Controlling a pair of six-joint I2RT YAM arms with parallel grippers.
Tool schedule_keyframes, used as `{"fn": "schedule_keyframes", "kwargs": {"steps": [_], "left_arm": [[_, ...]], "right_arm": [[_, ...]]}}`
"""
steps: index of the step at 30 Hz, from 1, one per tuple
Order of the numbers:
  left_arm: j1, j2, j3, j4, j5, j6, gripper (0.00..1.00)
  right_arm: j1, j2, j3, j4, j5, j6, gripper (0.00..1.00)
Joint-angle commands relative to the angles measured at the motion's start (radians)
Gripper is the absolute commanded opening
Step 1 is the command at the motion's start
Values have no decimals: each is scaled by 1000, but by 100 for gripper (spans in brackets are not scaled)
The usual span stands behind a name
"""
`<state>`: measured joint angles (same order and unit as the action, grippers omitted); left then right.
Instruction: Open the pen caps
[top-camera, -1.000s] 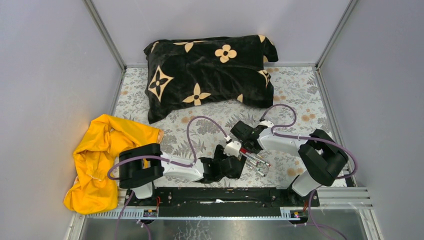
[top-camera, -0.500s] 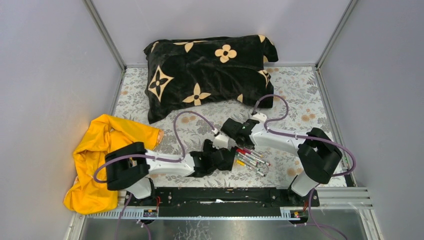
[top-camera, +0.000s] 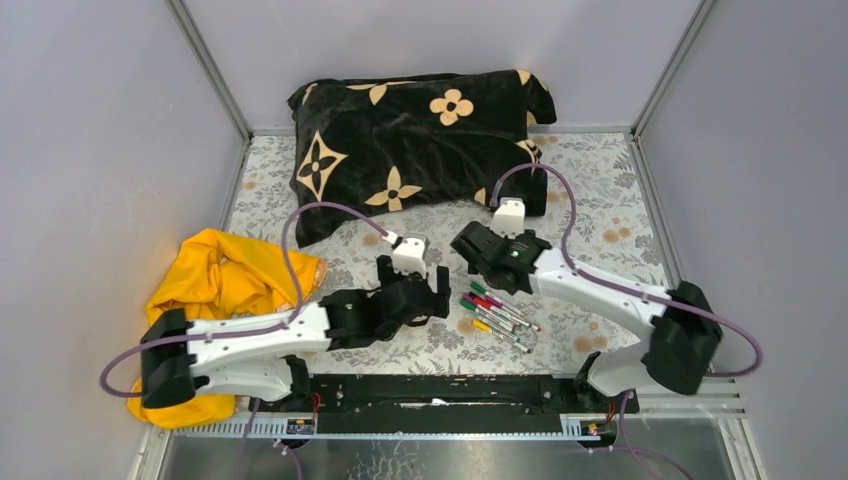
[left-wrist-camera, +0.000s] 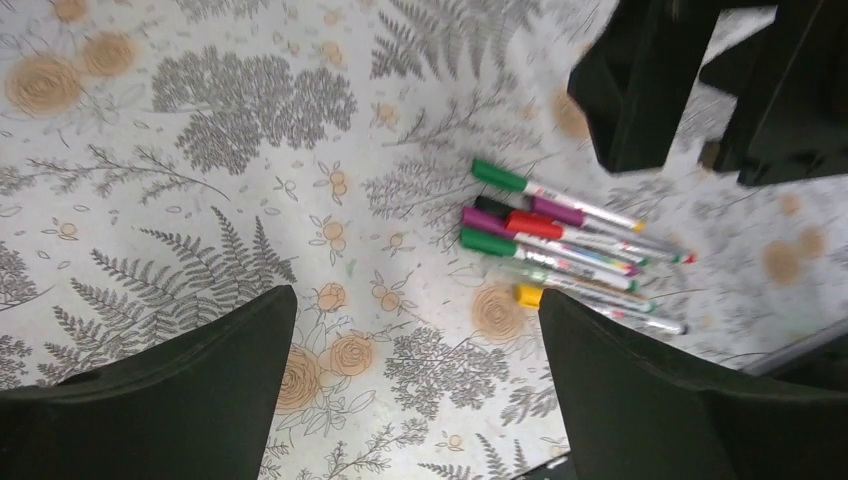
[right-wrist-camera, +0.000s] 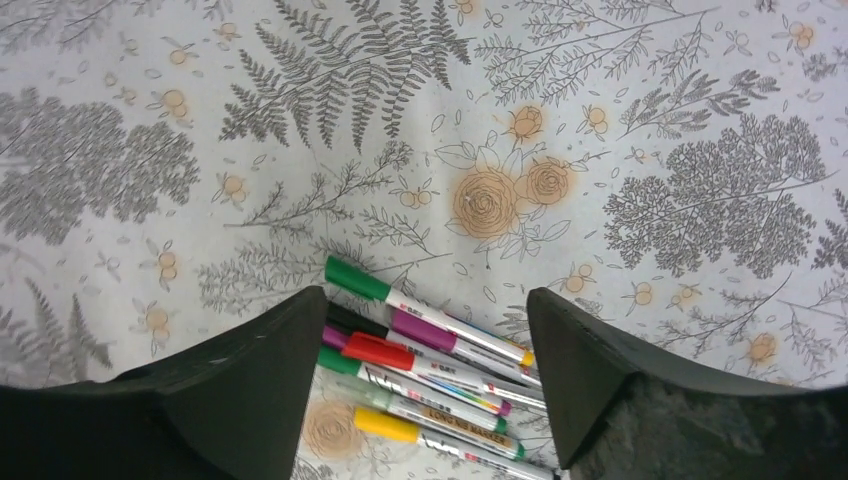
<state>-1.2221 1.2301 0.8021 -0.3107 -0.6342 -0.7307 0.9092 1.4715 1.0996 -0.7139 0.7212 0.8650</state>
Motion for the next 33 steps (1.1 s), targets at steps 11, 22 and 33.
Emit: {"fn": "schedule_keyframes", "kwargs": {"steps": [11,22,33], "left_arm": [[43,-304,-3,-211,-43,-152,99],[66,-322,-22,-202,22,-216,99],[87,-316,-42,-152,81,-245,98]], "right_arm": [[9,-143,-70,-164,-65,-137,91],[16,-298,-199,-163,-375,-286,92],[16,-230,-213,-124,-455,-399,85]]}}
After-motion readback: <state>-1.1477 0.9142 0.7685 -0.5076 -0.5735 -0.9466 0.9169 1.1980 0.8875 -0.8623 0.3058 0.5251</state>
